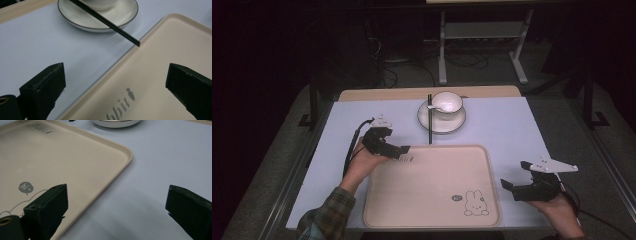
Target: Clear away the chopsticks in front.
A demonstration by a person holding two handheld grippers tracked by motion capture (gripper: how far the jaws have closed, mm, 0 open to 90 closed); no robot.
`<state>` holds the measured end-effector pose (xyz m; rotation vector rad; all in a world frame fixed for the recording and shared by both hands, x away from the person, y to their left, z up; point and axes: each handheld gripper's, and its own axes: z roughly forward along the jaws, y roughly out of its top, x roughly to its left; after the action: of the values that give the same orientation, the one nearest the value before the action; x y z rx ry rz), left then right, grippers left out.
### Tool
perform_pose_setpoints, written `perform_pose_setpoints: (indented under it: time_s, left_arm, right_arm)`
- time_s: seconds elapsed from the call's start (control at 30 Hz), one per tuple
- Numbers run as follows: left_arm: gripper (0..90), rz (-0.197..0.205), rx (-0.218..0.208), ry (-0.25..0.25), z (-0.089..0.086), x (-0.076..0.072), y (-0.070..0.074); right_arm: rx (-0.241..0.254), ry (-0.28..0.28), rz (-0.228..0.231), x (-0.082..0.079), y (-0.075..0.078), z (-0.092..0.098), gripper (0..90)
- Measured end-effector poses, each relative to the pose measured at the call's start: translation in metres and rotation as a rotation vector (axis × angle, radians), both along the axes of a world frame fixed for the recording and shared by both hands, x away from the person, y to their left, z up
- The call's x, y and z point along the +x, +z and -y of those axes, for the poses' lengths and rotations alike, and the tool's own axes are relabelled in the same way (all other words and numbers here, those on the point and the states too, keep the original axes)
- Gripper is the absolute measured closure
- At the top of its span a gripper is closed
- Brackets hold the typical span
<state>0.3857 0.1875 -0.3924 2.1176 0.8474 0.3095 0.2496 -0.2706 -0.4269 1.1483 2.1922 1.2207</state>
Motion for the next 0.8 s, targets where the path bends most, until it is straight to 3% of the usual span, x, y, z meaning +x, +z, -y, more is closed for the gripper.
perform_pose_setpoints:
  time_s: [0.43, 0.57, 0.8]
  left_arm:
    - [6.7, -0.003, 0.007, 0.001, 0.035, 0.043, 0.011]
    - [13.1, -0.012, 0.013, -0.001, 0.049, 0.056, 0.012]
    - [24.3, -0.041, 0.036, 0.009, 0.071, 0.072, 0.002]
  right_arm:
    - [-0.003, -0.004, -0.008, -0.001, -0.001, 0.001, 3.5]
    - [-0.004, -0.003, -0.01, 0.0, -0.001, 0.001, 3.5]
    - [0.003, -0.004, -0.011, 0.001, -0.002, 0.002, 3.5]
